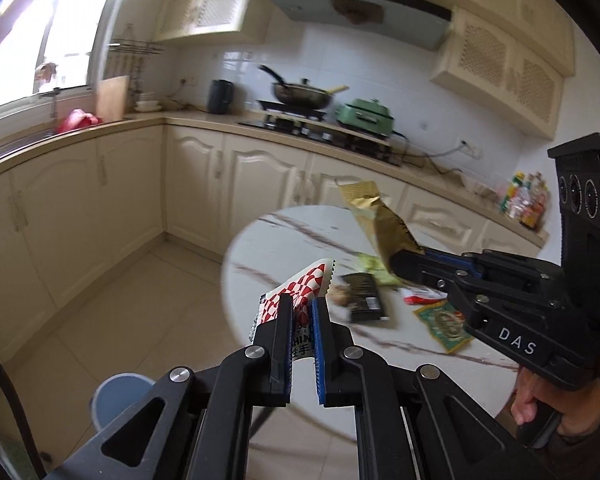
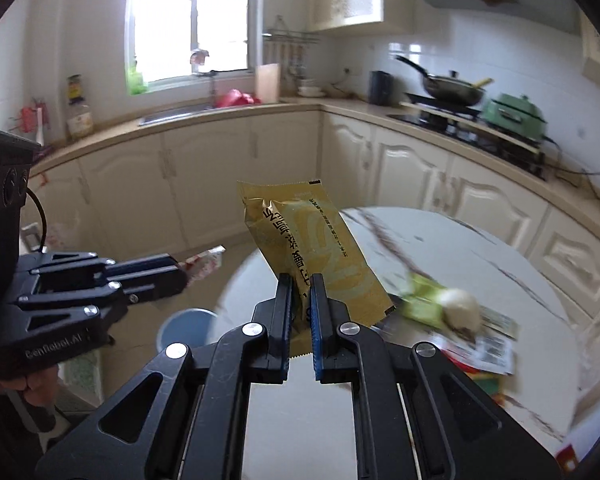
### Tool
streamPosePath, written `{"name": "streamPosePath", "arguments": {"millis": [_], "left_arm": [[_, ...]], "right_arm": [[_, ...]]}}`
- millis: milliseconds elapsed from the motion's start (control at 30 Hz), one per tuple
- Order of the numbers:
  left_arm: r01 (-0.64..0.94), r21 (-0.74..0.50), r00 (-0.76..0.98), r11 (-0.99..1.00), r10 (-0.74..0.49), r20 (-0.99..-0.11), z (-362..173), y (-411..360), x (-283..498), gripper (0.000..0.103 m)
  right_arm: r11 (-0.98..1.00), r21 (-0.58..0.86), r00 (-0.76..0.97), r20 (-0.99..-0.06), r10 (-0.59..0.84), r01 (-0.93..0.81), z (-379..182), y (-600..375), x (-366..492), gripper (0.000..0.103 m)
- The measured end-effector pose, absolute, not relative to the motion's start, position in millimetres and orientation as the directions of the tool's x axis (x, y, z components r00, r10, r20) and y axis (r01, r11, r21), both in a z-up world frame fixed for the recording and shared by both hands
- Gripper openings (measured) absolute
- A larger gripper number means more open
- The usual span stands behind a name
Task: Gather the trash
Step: 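Carry both packets over the blue bucket and open both tools to drop them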
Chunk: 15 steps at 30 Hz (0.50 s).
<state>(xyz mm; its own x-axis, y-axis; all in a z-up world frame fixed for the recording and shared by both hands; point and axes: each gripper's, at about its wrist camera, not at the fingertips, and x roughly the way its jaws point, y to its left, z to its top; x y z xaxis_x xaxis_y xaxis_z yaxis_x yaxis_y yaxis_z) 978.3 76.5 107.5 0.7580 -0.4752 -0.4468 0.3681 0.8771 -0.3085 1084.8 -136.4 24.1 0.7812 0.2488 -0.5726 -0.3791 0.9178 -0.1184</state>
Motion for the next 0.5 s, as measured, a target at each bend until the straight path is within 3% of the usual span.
{"name": "streamPosePath", "arguments": {"millis": [267,500], "left_arm": [[0.103,-0.264,0.791,0.959,-0.241,-0.563,59,205,951,0.001],[0.017,-0.346,0.700,0.938,-0.258,-0.666,-31,275,994,0.001]], "right_arm": [[0.813,-0.038,0.638,-0.641,0.427,-0.581,-40,15,1130,0.009],[0.777,0.037,0.463,-0.784,0.412,-0.628,-165,109,1206,0.009]]}}
